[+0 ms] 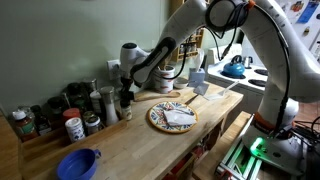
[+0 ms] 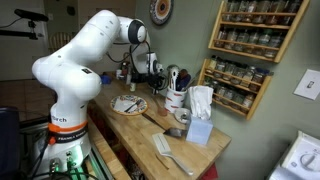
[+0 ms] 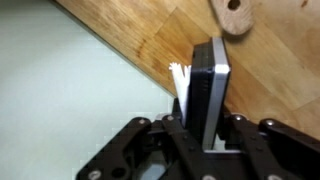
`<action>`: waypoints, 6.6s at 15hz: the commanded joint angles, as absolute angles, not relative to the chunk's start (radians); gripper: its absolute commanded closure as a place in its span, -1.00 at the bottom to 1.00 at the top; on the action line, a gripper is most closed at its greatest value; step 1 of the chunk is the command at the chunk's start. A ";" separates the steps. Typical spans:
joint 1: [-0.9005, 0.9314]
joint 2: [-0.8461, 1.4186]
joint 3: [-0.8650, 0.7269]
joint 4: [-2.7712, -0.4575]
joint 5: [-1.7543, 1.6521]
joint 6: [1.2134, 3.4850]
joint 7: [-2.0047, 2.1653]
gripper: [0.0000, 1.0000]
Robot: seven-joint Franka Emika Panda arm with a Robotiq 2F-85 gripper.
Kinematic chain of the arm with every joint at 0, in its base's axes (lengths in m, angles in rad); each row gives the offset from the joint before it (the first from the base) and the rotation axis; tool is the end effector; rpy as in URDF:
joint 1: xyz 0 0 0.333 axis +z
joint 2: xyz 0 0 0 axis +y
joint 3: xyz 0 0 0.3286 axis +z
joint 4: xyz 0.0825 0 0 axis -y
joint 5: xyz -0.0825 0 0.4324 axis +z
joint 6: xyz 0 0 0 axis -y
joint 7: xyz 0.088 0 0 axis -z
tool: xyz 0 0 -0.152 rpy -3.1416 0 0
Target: Place the timer against against the wall
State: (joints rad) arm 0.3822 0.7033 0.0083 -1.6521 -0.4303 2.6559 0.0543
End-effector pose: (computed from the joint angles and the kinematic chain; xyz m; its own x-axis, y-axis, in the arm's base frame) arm 0.7096 0.2946 0.1636 0.7245 0.6398 0.2563 0.5792 -0.7668 0.2768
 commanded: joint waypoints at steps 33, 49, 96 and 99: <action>0.227 0.395 0.244 -2.037 -0.104 2.718 -0.124 -1.00; 0.170 0.563 0.284 -1.841 0.018 2.651 -0.205 -1.00; 0.424 0.704 -0.019 -1.619 -0.460 2.421 0.116 -1.00; 0.433 0.717 -0.024 -1.596 -0.465 2.388 0.129 -0.97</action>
